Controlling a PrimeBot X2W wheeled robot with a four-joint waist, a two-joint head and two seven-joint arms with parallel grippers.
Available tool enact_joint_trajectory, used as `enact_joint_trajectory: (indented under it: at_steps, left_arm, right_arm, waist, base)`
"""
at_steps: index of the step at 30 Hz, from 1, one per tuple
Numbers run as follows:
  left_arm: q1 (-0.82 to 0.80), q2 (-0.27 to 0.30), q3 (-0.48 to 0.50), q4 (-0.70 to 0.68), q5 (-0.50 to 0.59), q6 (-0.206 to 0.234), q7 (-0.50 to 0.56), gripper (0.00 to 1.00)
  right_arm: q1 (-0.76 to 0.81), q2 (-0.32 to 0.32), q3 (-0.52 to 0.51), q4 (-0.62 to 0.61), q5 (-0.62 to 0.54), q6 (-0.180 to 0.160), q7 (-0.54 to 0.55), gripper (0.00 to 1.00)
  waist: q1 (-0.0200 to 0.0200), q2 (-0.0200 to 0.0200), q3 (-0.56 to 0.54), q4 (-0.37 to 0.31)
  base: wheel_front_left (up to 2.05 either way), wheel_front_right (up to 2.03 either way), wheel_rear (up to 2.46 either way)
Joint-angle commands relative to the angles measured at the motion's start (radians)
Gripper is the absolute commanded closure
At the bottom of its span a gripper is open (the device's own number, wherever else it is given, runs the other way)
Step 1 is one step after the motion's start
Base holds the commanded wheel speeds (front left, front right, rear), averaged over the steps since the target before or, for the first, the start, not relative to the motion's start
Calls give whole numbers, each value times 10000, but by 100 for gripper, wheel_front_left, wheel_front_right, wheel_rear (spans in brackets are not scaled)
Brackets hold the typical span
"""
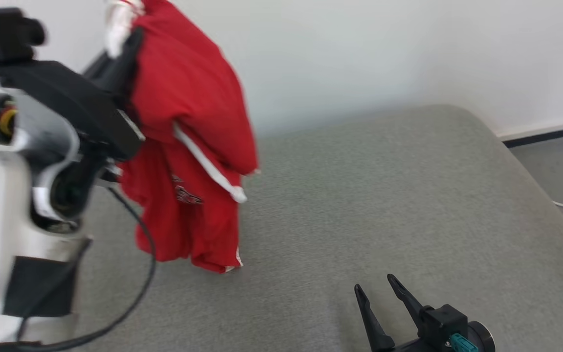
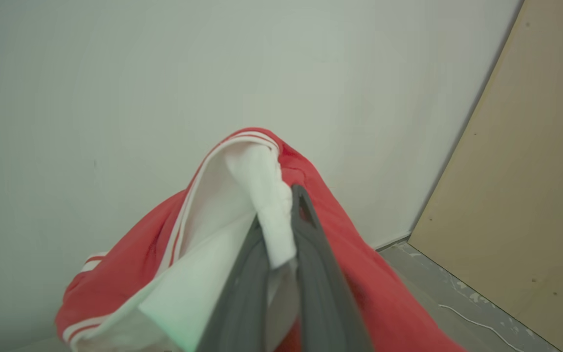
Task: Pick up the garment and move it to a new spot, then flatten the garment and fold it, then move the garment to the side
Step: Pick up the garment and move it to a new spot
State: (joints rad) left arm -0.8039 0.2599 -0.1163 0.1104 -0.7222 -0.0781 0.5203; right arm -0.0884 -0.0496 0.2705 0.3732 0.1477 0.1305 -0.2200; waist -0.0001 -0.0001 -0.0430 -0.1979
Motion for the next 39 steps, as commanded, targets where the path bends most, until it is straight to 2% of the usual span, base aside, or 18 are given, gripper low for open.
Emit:
enact_joint_trajectory:
  at_steps: [1,4,9,12,15,20,21,23,31,39]
  left_arm:
    - [121,-215,-146,31,-20,-28,-122,100]
    - [453,-704,-481,290,-104,-80,-312,100]
    - [1230,-1139,-913,1043,190,-89,-937,100]
    - [2047,-1327,-1463,2050,802,-10,-1651,100]
    - [2559,-1570,-1840,2851,1153,72,-2304,100]
    - [2929,-1804,-2444,3893,1587,137,-3015,100]
    - [2965,-1873,-2515,4097,1489,147,-3163,84]
    - [2856,-1971,-2756,4373,1620,213,-3577,0]
    - [3131,-1997,-2716,4201,1849,471,-5900,0]
    - [4506,-1220,-2297,3301,1887,507,-7183,0]
  right_arm:
    - [6,-14,11,-58,-80,5,27,0]
    - [-9,-13,26,-168,-95,5,105,0]
    - [7,-13,11,-289,-119,5,188,0]
    - [57,-11,-65,-394,-187,5,259,0]
    - [69,-14,-221,-489,-206,5,272,0]
    - [176,-7,-427,-558,-315,5,324,0]
    - [189,-8,-465,-569,-357,5,331,0]
    - [191,-14,-555,-601,-427,5,370,0]
    - [359,-11,-1324,-856,-645,5,388,0]
    - [737,-11,-2219,-1294,-1232,5,641,0]
  waist:
    - [1,1,75,-560]
    - [1,1,207,-1031]
    - [1,1,479,-1749]
    - [1,1,649,-2091]
    - [1,1,734,-2199]
    - [1,1,768,-2012]
    - [1,1,759,-1932]
    - [1,1,730,-1736]
    - [1,1,330,-715]
    - [1,1,-190,468]
  base:
    - [0,0,0]
    - [0,0,0]
    - [0,0,0]
    - [0,0,0]
    - [0,0,0]
    - [0,0,0]
    - [0,0,0]
    - [0,0,0]
    - [0,0,0]
    - [0,0,0]
